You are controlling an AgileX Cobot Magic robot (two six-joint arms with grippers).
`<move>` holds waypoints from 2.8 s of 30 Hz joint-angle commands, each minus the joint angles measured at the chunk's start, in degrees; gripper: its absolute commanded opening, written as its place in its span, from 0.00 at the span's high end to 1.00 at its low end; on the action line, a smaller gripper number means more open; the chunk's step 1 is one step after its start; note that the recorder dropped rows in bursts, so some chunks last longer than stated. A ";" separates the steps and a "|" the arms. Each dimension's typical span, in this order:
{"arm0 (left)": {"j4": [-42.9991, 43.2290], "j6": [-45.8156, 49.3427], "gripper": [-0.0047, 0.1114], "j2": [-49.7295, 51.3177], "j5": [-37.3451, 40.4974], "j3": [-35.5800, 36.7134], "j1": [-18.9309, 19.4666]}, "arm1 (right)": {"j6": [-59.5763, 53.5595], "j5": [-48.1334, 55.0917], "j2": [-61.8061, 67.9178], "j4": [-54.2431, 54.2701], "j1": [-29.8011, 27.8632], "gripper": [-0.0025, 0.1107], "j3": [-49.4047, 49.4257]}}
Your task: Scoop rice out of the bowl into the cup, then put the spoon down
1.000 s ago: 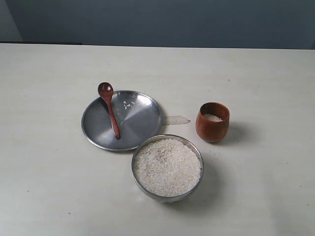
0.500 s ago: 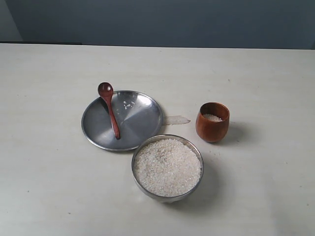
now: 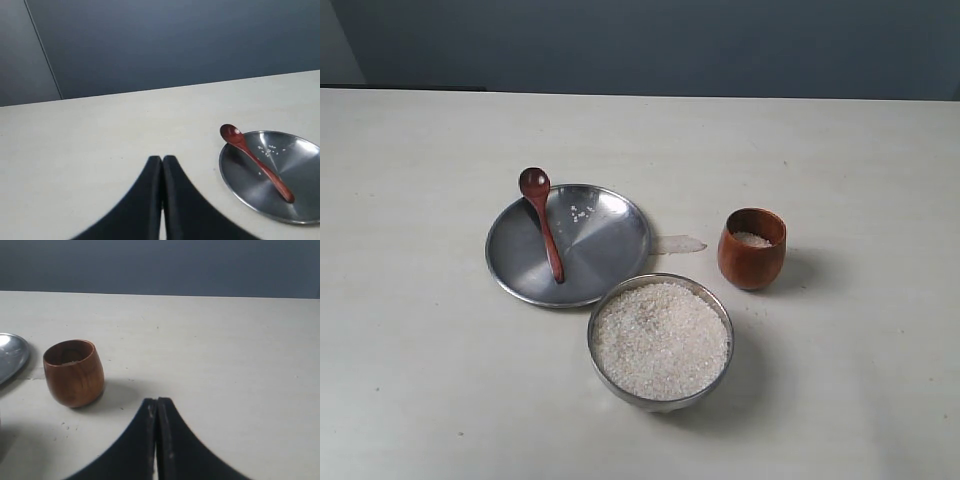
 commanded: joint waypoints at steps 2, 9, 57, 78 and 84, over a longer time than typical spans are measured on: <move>1.60 0.06 0.96 -2.80 -3.90 4.02 0.07 | -0.29 -0.90 -0.40 -0.34 0.14 0.98 0.25; 3.17 0.06 0.96 -8.63 -7.20 8.50 0.07 | -0.29 -0.90 -0.40 -0.34 0.14 0.98 0.25; -1.49 -0.87 0.96 -14.09 -4.76 14.68 0.07 | -0.17 -0.90 -0.40 0.00 0.14 0.98 0.25; -3.85 -0.51 0.96 -14.09 -6.19 20.86 0.07 | -0.17 -0.90 -0.40 0.00 0.14 0.98 0.25; -7.40 5.37 0.96 -14.09 -7.26 20.86 0.07 | -0.17 -0.90 -0.40 0.00 0.14 0.98 0.25</move>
